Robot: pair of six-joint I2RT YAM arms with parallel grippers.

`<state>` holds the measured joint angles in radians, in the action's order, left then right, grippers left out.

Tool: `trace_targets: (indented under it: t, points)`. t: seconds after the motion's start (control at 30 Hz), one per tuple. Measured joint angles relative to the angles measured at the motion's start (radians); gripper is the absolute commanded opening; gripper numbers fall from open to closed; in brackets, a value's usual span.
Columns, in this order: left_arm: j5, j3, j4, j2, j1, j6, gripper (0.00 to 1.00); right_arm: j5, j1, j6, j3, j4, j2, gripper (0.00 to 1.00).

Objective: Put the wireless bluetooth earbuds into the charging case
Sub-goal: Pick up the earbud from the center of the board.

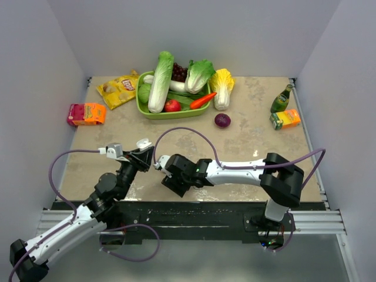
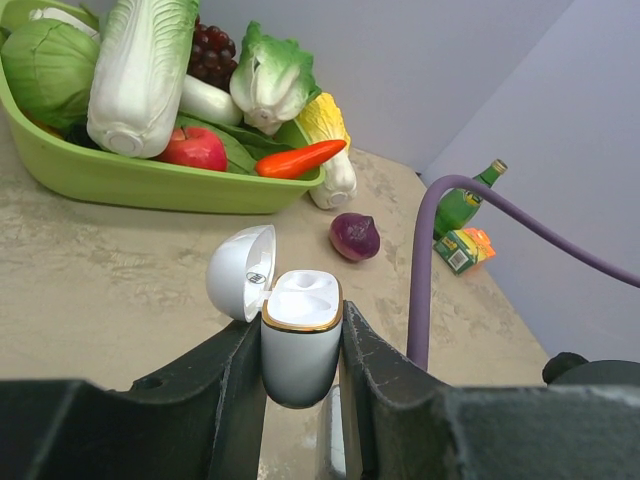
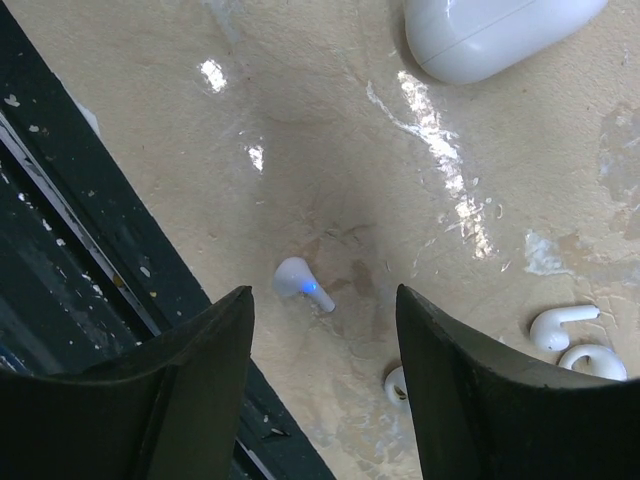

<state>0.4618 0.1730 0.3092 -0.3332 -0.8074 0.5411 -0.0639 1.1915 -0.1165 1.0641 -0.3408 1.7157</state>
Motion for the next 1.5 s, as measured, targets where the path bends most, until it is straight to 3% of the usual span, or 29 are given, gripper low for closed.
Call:
trace_targets:
  t: [0.67, 0.97, 1.5]
  points:
    - [0.007, -0.008, -0.005, -0.004, 0.0, 0.016, 0.0, 0.007, 0.012, 0.004, 0.002, 0.024, 0.03, 0.54]
    - [0.012, -0.008, -0.013, 0.002, 0.0, 0.024, 0.0, 0.028, 0.014, 0.0, -0.032, 0.06, 0.046, 0.45]
    - [0.016, -0.023, -0.028, 0.006, 0.0, 0.025, 0.0, -0.003, 0.013, -0.063, -0.064, 0.15, 0.048, 0.13]
